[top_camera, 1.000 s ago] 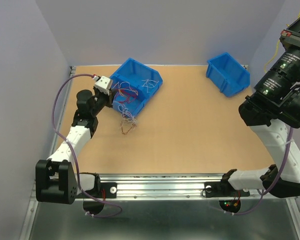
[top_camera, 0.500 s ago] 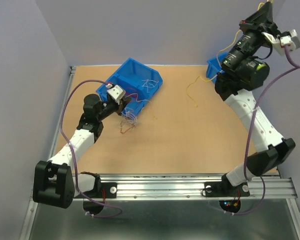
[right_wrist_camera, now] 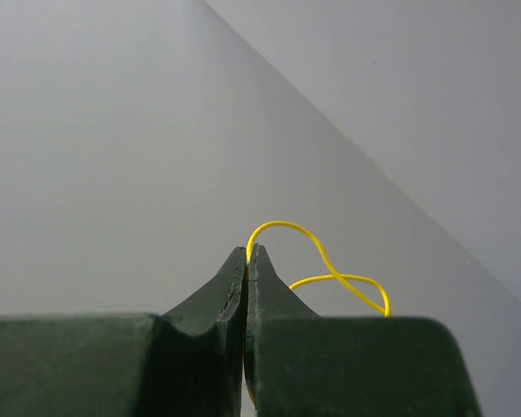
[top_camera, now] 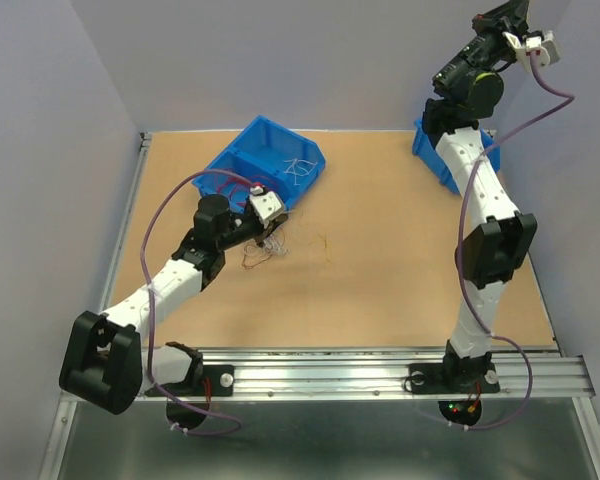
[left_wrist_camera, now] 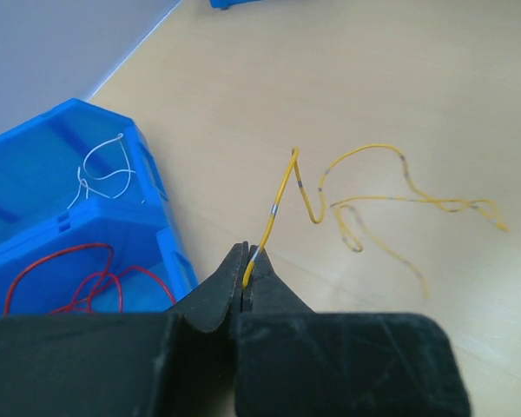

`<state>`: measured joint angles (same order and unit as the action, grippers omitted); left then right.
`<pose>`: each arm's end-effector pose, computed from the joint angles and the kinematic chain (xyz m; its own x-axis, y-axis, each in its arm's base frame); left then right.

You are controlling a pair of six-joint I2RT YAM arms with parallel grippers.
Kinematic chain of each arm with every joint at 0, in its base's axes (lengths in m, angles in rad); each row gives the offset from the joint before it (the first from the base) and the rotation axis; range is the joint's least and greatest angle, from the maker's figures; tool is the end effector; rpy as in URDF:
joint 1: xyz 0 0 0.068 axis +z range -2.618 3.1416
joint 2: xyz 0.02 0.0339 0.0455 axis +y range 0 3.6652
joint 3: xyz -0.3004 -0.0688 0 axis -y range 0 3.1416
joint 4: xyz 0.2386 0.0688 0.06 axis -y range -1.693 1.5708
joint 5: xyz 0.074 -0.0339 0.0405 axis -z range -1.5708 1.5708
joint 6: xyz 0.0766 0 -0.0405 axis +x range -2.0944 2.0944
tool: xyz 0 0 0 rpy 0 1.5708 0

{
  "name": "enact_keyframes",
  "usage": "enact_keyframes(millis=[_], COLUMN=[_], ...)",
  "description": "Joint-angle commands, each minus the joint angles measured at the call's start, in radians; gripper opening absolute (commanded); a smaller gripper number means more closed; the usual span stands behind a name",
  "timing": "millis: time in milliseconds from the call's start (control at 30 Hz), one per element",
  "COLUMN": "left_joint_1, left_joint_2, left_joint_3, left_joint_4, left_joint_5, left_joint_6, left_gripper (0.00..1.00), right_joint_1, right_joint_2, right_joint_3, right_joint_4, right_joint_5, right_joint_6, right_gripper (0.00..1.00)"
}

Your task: Untangle the cables

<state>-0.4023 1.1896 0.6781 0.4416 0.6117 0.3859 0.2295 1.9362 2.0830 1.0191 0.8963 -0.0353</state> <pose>0.2423 -0.1509 0.3183 0.2595 0.2245 -0.9393 0.8095 0.4798 0.3383 0.4056 0.0333 0.6003 0.8889 0.1850 -0.4190 0.1890 0.6851 0.7035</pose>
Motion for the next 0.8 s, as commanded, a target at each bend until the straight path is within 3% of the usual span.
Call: enact_keyframes(millis=[0,133,233,567,767], left_joint_1=[-0.006,-0.009,-0.013,-0.021,-0.023], left_joint_2=[0.015,0.031,0.042,0.071,0.051], left_joint_3=[0.032,0.041,0.046,0.069,0.055], left_joint_4=[-0.009,-0.021,-0.027,-0.066,-0.053], left_joint_5=[-0.026,-0.018,-0.007,-0.004,-0.007], left_joint_6=[0.044,0.048,0.053,0.067,0.068], left_gripper=[0.00,0.00,0.00,0.00,0.00], right_joint_1=[-0.073,-0.143,-0.194,-0.222,-0.216], right_joint_2=[0.130,0.236,0.274,0.248,0.224], right_joint_3=[0.201,0.331,0.335,-0.010,-0.231], right_joint_4=[0.016,-0.042,-0.048,-0.033,-0.031], right_joint_5=[0.013,-0.025,-0.025,0.038,0.089], right_joint_6=[0.032,0.109,0.150,0.399,0.463], right_gripper=[0.01,0.01,0.00,0.01,0.00])
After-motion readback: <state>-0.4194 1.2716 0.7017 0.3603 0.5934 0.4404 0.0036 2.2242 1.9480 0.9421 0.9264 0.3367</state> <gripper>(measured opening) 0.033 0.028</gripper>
